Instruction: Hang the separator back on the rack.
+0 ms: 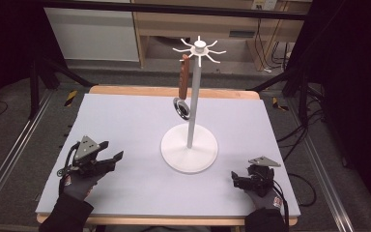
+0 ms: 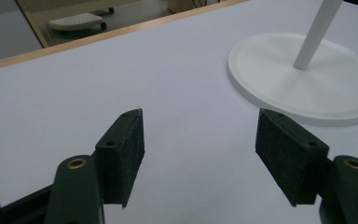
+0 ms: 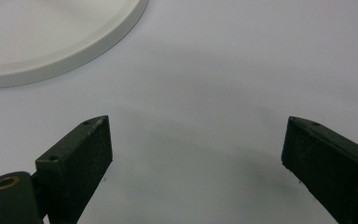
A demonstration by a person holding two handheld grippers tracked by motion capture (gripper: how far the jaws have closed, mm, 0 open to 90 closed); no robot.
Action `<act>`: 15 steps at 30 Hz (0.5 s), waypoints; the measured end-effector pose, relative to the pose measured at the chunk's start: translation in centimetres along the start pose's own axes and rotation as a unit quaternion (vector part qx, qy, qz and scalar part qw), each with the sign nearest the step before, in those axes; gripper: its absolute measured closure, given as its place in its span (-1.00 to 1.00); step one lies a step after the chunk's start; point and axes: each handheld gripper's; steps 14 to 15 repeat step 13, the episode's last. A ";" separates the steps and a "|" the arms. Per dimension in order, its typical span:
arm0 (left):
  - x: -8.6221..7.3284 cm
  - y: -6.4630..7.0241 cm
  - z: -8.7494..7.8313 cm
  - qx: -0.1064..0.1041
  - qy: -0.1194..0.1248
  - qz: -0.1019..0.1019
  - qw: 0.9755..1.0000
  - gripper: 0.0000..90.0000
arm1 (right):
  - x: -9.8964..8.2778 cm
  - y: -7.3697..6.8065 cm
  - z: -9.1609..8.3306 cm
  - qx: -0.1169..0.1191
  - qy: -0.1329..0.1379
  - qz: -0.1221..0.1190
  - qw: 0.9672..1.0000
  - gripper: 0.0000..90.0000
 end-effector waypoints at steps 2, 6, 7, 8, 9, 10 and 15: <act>-0.7 -0.3 -0.2 0.010 0.004 -0.002 1.000 -0.29 | 0.0 0.1 -0.1 0.000 0.000 -0.001 1.000 -0.80; -2.3 -1.4 -0.9 0.030 -0.003 -0.020 0.999 -0.30 | -0.1 0.5 -0.1 -0.006 0.000 0.004 1.000 -0.81; -2.7 -1.7 -1.0 0.040 -0.007 -0.022 0.999 -0.30 | -0.2 0.6 -0.2 -0.006 0.001 0.004 1.000 -0.81; -3.0 -1.9 -1.1 0.046 -0.012 -0.023 0.999 -0.30 | -0.2 0.8 -0.2 -0.010 0.001 0.006 1.000 -0.82; -3.4 -2.1 -1.1 0.051 -0.016 -0.028 0.998 -0.30 | -0.2 0.9 -0.2 -0.010 0.001 0.007 1.000 -0.82; -3.8 -2.3 -1.2 0.053 -0.022 -0.030 0.998 -0.30 | -0.2 1.0 -0.2 -0.014 0.000 0.008 1.000 -0.82; -4.5 -2.6 -1.4 0.064 -0.034 -0.025 0.997 -0.30 | -0.3 1.2 -0.2 -0.020 -0.002 0.008 1.000 -0.82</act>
Point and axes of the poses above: each handheld gripper's, and its own axes: z roughly forward along the jaws, x roughly out of its top, y roughly to its right
